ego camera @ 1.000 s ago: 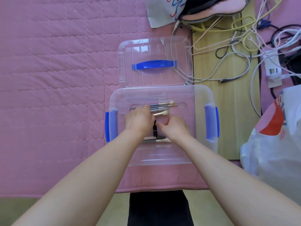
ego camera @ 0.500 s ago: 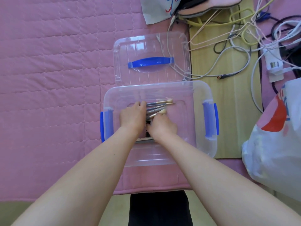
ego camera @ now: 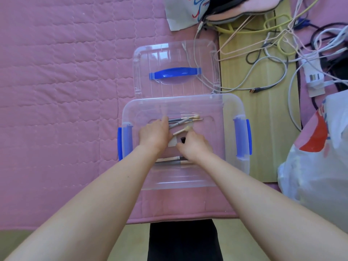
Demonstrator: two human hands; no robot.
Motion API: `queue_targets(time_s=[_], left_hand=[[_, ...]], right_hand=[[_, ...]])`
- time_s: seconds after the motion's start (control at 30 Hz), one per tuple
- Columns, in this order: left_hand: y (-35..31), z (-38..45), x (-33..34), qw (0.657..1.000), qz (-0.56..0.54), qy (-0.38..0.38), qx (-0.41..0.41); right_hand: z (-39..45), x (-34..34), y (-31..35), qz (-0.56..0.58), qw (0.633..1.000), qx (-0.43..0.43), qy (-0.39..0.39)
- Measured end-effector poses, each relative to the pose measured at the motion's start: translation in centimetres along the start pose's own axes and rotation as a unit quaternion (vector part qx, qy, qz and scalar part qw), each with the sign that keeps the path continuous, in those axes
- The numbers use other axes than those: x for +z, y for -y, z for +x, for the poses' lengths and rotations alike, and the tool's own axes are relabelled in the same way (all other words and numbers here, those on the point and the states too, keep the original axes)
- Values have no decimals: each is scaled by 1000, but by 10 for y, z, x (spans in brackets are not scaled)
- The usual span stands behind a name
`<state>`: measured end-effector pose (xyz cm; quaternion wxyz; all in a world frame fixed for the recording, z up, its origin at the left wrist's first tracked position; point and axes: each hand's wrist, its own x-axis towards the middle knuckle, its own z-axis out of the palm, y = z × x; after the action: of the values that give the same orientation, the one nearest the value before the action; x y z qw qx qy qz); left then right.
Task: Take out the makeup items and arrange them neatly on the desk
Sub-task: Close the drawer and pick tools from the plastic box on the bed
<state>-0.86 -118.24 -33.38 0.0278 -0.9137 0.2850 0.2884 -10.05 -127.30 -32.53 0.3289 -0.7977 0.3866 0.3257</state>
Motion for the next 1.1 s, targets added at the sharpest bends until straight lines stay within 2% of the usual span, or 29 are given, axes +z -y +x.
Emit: queue_targets(time_s=[0.2,0.3,0.43,0.67,0.93,1.1], left_hand=[[4,-15,-2,999,-12,39,14],[5,-22,1,995,26,89,35],[2,-28,11,980,97,160,63],[-2,-31,26,977,122,159,75],[-1,-33,25,984,78,151,49],[0,-32,26,987,27,158,22]], right_hand=[[-1,-16,-22,-65,997,9,31],[-3,-21,-31,-122,991,-7,50],[-6,-21,-33,-138,988,-19,69],[-5,-21,-36,-123,988,-23,93],[-3,-17,-41,-130,986,-67,80],[4,-10,-36,-82,984,-116,108]])
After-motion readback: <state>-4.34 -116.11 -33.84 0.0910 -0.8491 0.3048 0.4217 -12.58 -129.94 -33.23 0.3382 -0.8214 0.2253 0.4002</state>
